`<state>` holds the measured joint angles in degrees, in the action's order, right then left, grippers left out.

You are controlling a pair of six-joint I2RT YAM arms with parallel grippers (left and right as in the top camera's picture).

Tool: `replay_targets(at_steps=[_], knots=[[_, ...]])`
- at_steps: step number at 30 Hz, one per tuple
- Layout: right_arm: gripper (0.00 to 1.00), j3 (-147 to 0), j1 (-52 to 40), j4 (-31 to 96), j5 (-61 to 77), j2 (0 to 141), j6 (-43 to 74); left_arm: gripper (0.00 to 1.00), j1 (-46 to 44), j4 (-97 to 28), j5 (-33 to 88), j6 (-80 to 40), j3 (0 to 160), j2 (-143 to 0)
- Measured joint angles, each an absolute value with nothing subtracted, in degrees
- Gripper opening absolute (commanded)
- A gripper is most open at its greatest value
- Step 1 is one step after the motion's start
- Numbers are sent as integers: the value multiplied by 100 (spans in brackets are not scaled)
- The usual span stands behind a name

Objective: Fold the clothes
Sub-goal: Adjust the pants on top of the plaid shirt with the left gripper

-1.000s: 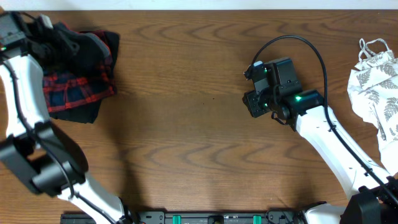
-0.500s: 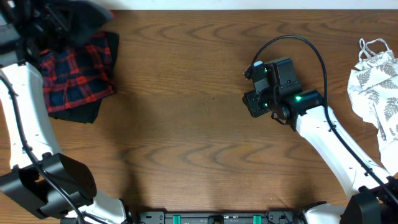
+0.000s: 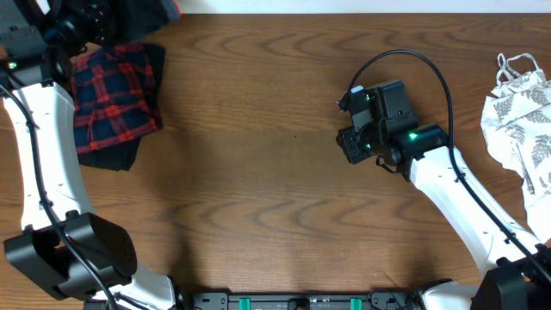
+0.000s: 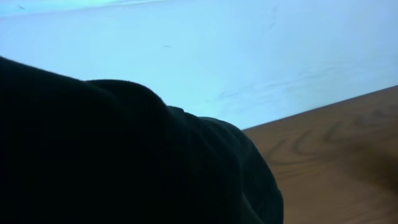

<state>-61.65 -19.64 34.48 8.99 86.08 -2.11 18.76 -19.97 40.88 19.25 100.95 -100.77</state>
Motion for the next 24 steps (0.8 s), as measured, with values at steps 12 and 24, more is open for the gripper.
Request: replay_targets(at_steps=[12,24], knots=[[39,-6165,-1964,3454,899,8608,-211,6,1944,-1957,4517,3173,10095,-11231],[39,-6165,-1964,3457,902,8608,-209,6,2582,-3723,4261,3341,10101,-11756]])
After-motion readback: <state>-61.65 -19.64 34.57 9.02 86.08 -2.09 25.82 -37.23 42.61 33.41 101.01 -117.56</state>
